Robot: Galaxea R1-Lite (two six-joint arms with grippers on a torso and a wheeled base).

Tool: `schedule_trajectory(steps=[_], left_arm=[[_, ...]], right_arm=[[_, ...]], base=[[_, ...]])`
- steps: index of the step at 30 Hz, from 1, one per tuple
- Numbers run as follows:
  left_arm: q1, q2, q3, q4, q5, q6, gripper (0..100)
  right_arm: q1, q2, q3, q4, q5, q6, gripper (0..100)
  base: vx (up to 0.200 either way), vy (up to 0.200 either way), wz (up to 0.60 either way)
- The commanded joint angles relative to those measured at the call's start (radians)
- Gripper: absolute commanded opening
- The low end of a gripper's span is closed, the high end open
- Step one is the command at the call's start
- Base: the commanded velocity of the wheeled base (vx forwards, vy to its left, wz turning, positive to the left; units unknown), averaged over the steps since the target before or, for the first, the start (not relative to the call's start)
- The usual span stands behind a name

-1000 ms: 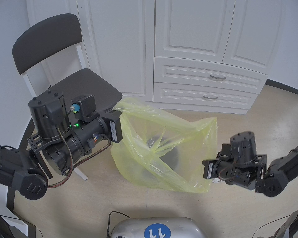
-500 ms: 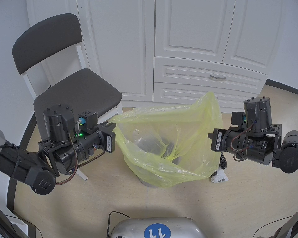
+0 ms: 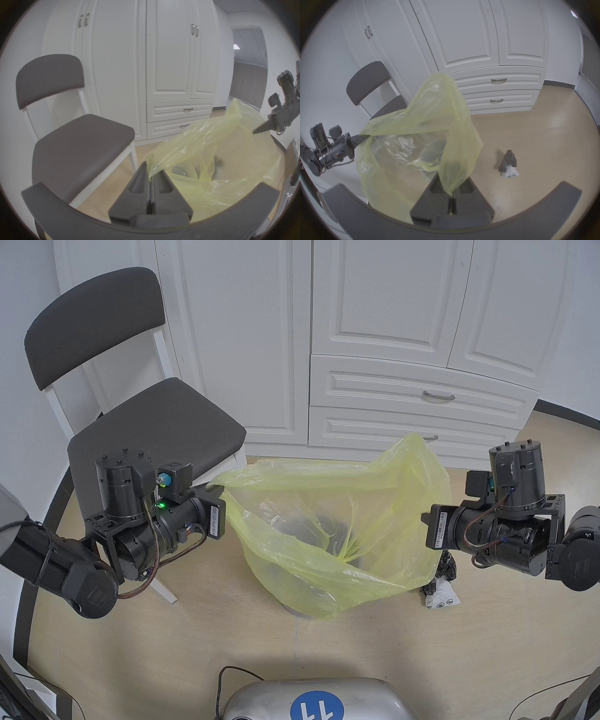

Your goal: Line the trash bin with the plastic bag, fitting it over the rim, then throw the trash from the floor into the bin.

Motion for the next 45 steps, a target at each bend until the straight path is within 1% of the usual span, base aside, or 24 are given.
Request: schedule_trajectory(steps=[1, 4, 7, 15, 18, 26, 36, 39, 45], left_arm=[[0.050, 0.017, -0.032, 0.007, 0.011, 0.002, 0], [0.079, 0.034, -0.048, 0.007, 0.012, 0.016, 0], [0.096, 0.049, -0.060, 0.006, 0.012, 0.023, 0], [0.110, 0.063, -0.075, 0.009, 0.012, 0.025, 0], [0.135, 0.077, -0.094, 0.009, 0.012, 0.025, 0], [0.156, 0.086, -0.111, 0.010, 0.012, 0.025, 0], [0.185, 0.105, -0.138, 0.010, 0.012, 0.025, 0], [0.187, 0.105, -0.138, 0.010, 0.012, 0.025, 0], [0.161, 0.115, -0.140, -0.005, 0.011, 0.022, 0]], right_arm=[[-0.036, 0.005, 0.007, 0.000, -0.003, -0.039, 0], [-0.073, 0.021, 0.017, 0.000, -0.003, -0.083, 0], [-0.090, 0.042, 0.012, -0.005, -0.002, -0.088, 0], [-0.108, 0.084, 0.018, -0.042, -0.014, -0.105, 0], [-0.126, 0.096, 0.021, -0.042, -0.028, -0.131, 0], [-0.157, 0.117, 0.020, -0.043, -0.029, -0.152, 0], [-0.191, 0.136, 0.001, -0.045, -0.032, -0.152, 0], [-0.194, 0.136, 0.003, -0.045, -0.032, -0.152, 0], [-0.174, 0.137, 0.010, -0.045, -0.031, -0.152, 0]], base=[[0.000, 0.000, 0.00], [0.000, 0.000, 0.00], [0.000, 0.000, 0.00], [0.000, 0.000, 0.00], [0.000, 0.000, 0.00], [0.000, 0.000, 0.00], [0.000, 0.000, 0.00], [0.000, 0.000, 0.00], [0.000, 0.000, 0.00]])
